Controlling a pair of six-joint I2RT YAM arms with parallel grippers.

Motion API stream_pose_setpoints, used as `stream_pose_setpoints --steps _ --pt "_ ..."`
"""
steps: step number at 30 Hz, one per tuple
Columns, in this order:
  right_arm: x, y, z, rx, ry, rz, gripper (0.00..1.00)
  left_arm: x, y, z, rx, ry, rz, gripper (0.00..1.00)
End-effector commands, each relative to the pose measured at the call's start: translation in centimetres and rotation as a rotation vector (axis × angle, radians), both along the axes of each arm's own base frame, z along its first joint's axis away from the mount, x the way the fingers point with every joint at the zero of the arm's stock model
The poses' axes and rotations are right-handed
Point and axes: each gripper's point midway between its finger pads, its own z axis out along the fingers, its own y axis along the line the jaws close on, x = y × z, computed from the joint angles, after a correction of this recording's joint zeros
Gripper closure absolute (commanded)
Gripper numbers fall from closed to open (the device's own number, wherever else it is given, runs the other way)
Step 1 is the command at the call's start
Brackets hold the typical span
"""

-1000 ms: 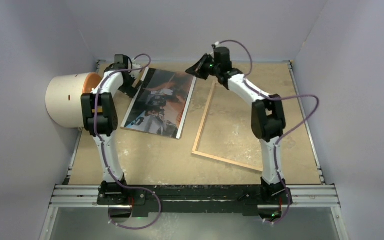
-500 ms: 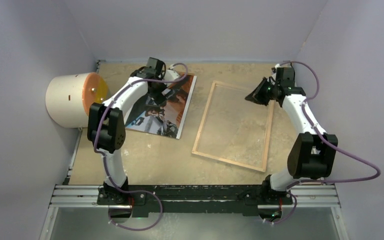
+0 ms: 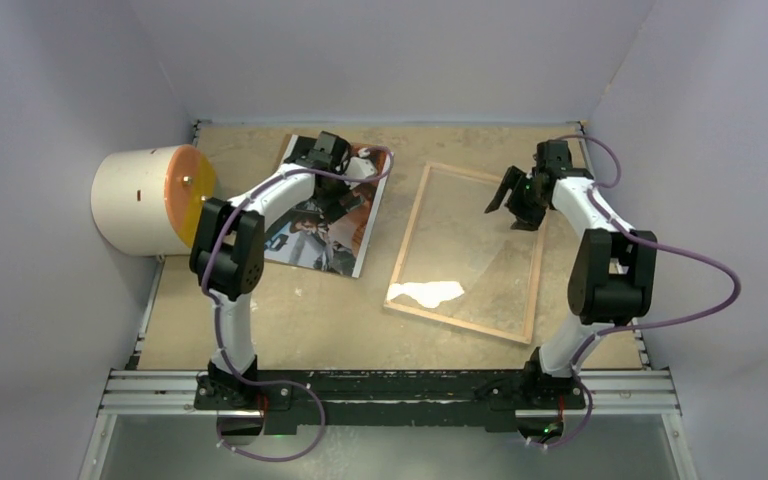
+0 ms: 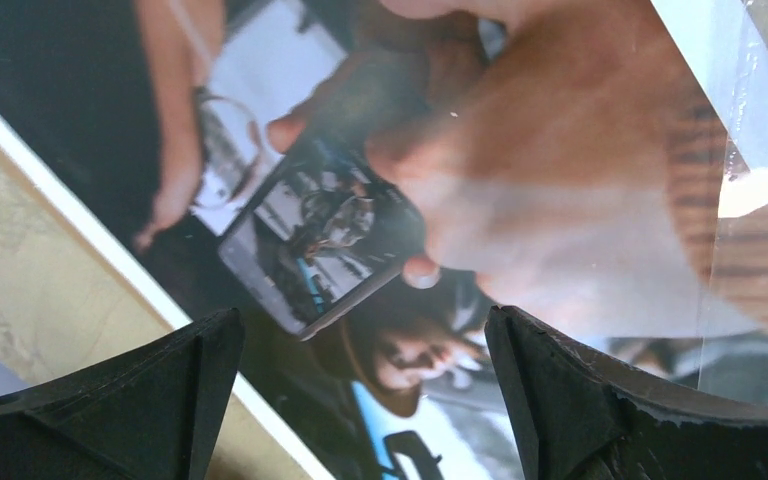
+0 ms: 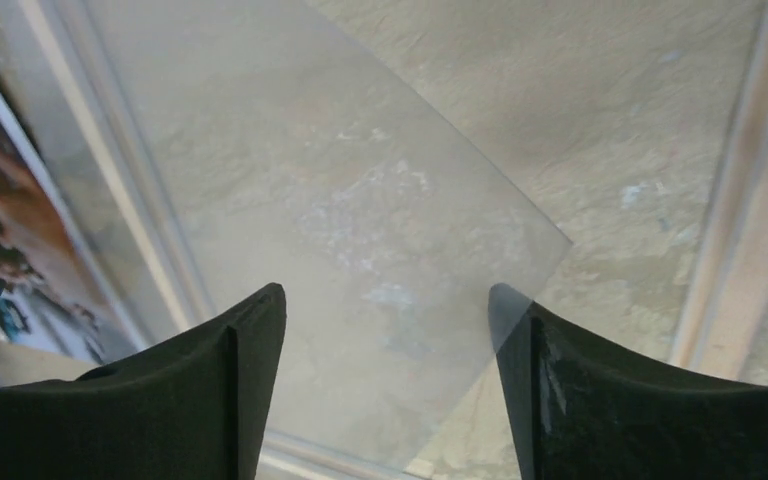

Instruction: Put the photo into the frame

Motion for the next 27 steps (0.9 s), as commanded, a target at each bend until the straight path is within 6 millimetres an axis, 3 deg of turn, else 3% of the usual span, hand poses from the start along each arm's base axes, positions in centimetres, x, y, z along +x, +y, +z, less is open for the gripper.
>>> stream_pose_setpoints --steps 1,2,3,7,13,16,23,27 --pt "1.4 -1.9 2.8 -0.090 -0.086 -0.082 0.13 0.0 -0.5 -1.9 0.021 0.004 -0.031 0.00" --pt "1.1 -2.0 3.0 -0.090 -0.094 -0.098 0.03 -0.1 -0.5 -2.1 0.019 0.005 -0.032 0.00" --pt "0.7 -1.9 3.1 -0.086 -0.094 -0.111 0.01 -0.2 -0.5 -2.2 0.015 0.007 -0.036 0.00" --pt "-1.2 -1.1 2.5 -0.025 -0.103 -0.154 0.01 -0.7 -0.9 -2.3 -0.005 0.017 -0.043 0.00" --pt "-7.1 2.0 0.3 0.133 -0.053 -0.107 0.01 -1.1 -1.5 -2.3 -0.032 0.029 -0.048 0.00" --pt "-9.0 3.0 -0.1 0.187 -0.064 -0.079 0.01 -1.4 -1.7 -2.4 -0.040 0.036 -0.052 0.00" --pt "-13.8 4.5 -4.2 0.280 0.059 -0.130 0.01 -1.9 -2.0 -2.9 -0.040 0.050 -0.057 0.00" --pt "-14.4 5.8 -5.3 0.328 0.069 -0.150 0.01 -2.3 -2.3 -3.2 -0.039 0.058 -0.061 0.00"
